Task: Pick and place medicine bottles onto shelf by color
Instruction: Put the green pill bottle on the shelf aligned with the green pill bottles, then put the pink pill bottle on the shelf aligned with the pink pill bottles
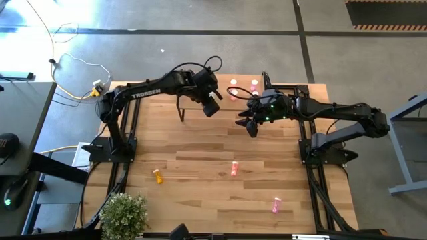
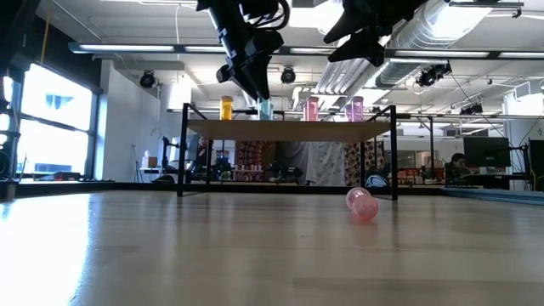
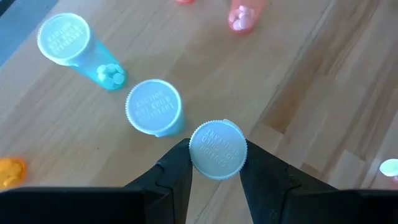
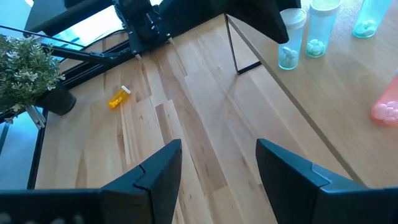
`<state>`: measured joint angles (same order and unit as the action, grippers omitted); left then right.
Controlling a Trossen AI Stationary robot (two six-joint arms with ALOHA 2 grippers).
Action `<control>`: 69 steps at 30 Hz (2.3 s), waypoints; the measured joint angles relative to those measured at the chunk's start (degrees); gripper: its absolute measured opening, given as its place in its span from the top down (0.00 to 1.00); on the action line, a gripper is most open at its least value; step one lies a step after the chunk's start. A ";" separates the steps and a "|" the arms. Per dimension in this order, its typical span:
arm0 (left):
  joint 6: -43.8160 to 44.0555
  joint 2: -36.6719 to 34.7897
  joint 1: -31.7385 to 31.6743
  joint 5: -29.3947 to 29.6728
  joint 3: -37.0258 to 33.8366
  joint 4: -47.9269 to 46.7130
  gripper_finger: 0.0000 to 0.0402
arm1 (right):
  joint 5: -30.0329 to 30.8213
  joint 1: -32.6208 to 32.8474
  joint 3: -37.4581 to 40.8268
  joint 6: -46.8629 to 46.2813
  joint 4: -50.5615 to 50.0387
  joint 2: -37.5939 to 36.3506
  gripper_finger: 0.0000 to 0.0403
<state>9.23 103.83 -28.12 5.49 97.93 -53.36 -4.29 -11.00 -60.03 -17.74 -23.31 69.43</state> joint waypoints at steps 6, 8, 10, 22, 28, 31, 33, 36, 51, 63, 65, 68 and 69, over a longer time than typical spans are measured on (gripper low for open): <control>-0.48 0.28 0.00 0.05 0.00 0.06 0.72 | 0.00 0.00 0.00 -0.24 0.00 0.00 0.51; -0.46 0.42 -0.02 -0.16 0.00 0.23 0.72 | 0.00 0.00 0.00 -0.25 0.00 0.00 0.51; -0.48 0.42 -0.02 -0.24 0.00 0.17 0.72 | 0.01 0.00 0.00 -0.25 0.00 0.00 0.51; -1.96 0.46 0.00 -0.32 0.00 0.63 0.61 | 0.00 0.00 0.00 -0.42 0.00 0.00 0.51; -1.94 0.47 0.00 0.53 0.00 0.90 0.52 | 0.00 0.00 0.00 -0.44 0.00 0.00 0.51; -1.94 0.46 0.00 1.64 0.00 0.90 0.48 | 0.00 0.00 0.00 -0.44 0.00 0.00 0.51; -1.91 0.46 0.00 1.66 0.00 0.90 0.46 | 0.00 0.00 0.00 -0.44 0.00 0.00 0.51; -1.15 0.46 0.00 1.68 0.00 0.90 0.43 | 0.00 0.00 0.00 -0.42 0.00 0.00 0.51; -1.32 0.44 -0.65 1.10 2.39 0.66 0.42 | 0.00 0.00 0.00 -0.26 -0.02 0.00 0.51; -1.31 0.44 -0.63 -0.94 4.44 0.42 0.43 | 0.00 0.00 0.00 -0.24 -0.02 0.00 0.51; -1.31 0.44 -0.63 -0.94 4.44 0.43 0.43 | 0.00 0.00 0.00 -0.24 -0.03 0.00 0.51; -1.46 0.44 -0.63 -0.94 4.47 0.40 0.43 | 0.00 0.00 0.00 -0.24 -0.02 0.00 0.51; -1.75 0.44 -0.63 -0.94 4.79 0.02 0.43 | 0.00 0.00 0.00 -0.24 -0.04 0.00 0.51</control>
<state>7.48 104.27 -28.75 4.56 102.72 -53.35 -4.29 -11.00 -60.03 -17.98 -23.35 69.43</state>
